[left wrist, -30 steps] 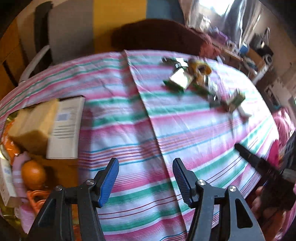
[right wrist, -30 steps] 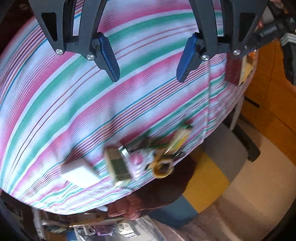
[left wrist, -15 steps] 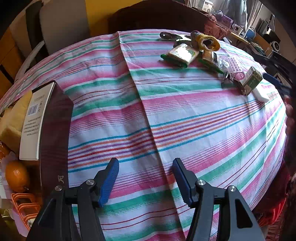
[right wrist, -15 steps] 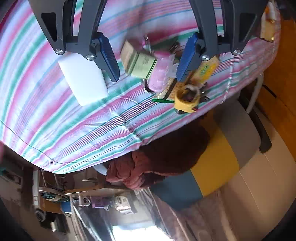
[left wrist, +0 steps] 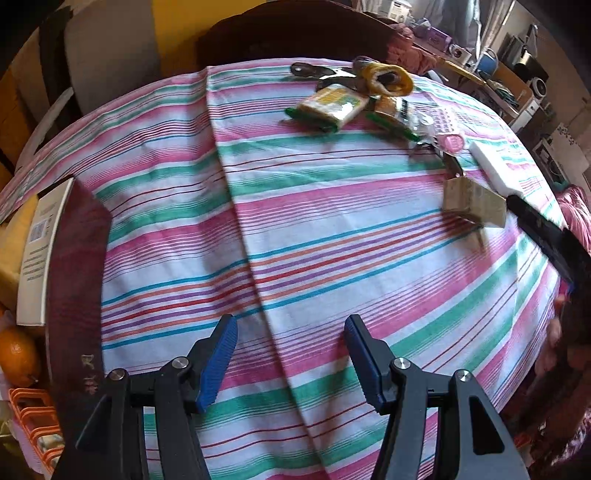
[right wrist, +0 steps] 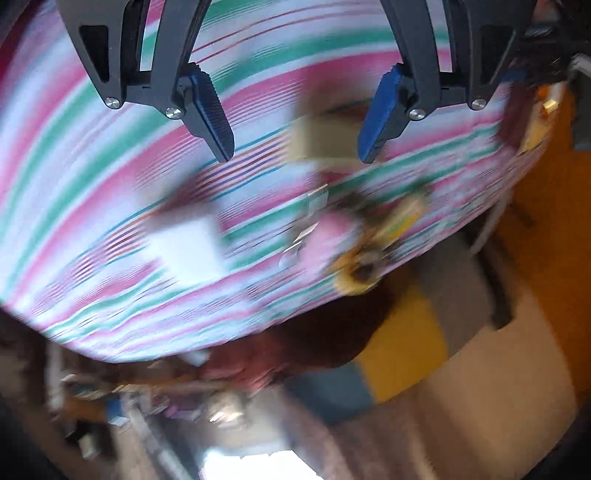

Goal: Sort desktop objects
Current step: 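Grasp the green printed box with the left tool while the right tool grasps the white sponge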

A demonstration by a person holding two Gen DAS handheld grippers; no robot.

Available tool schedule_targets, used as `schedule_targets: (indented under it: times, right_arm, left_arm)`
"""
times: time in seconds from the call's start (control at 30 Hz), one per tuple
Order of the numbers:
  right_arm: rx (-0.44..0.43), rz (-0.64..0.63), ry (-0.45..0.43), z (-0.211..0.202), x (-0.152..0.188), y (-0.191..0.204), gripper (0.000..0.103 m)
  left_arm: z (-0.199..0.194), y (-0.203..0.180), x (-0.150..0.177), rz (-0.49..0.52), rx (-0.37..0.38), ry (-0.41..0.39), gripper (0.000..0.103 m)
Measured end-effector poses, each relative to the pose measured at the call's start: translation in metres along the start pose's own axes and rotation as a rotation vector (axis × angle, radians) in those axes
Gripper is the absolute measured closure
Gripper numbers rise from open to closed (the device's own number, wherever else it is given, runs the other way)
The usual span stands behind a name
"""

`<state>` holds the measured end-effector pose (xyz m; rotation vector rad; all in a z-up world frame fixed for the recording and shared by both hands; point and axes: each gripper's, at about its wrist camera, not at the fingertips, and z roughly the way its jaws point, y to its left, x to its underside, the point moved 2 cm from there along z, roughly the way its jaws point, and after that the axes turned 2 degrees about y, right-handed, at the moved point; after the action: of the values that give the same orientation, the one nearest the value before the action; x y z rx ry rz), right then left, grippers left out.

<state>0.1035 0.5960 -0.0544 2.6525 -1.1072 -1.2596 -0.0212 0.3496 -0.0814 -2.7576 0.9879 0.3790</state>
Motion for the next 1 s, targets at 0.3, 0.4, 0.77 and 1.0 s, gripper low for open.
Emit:
schedule_targets:
  times: [0.3, 0.4, 0.77, 1.0]
  right_arm:
    - [0.202, 0.005, 0.041, 0.056, -0.053, -0.047, 0.031]
    - [0.235, -0.003, 0.098, 0.072, -0.055, -0.051, 0.03]
    - [0.169, 0.077, 0.035, 0.065, -0.064, -0.065, 0.029]
    - [0.179, 0.23, 0.031, 0.043, -0.064, -0.097, 0.028]
  left_arm:
    - [-0.004, -0.017, -0.002, 0.048, -0.002, -0.012, 0.042]
    - [-0.004, -0.026, -0.008, 0.079, -0.019, -0.022, 0.042]
    - [-0.015, -0.093, -0.06, 0.267, 0.091, -0.119, 0.042]
    - [-0.015, -0.135, -0.081, 0.348, 0.147, -0.158, 0.042]
